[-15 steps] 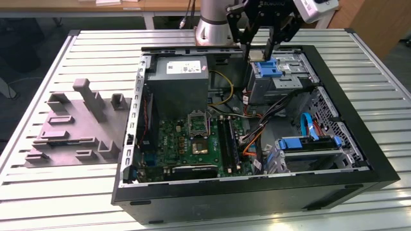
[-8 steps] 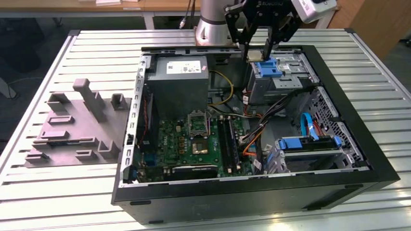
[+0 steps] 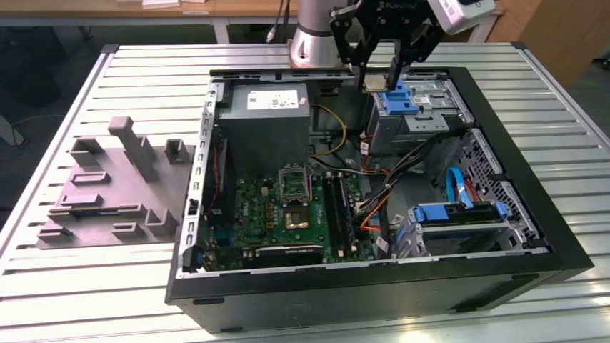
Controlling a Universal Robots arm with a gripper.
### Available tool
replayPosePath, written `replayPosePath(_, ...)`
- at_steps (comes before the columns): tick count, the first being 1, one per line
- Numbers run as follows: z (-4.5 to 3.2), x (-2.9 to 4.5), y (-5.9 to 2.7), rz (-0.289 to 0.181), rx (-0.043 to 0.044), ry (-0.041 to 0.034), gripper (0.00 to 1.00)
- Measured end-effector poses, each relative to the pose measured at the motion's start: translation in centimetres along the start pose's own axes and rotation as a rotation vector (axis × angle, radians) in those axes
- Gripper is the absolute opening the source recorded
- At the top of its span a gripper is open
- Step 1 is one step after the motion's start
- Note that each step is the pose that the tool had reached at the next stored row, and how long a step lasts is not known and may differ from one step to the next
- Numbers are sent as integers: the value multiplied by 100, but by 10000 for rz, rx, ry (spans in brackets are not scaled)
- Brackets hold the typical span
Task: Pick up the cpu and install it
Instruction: 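Pick up the cpu and move it towards the insertion slot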
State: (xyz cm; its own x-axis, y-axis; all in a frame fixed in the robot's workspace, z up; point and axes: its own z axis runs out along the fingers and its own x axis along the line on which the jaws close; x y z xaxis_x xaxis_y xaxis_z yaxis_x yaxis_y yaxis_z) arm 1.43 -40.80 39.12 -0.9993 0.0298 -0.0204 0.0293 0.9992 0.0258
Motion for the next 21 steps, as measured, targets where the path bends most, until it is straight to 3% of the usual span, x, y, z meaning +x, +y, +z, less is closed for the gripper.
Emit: replayPosePath(21,-1,91,-2,0,0,0,47)
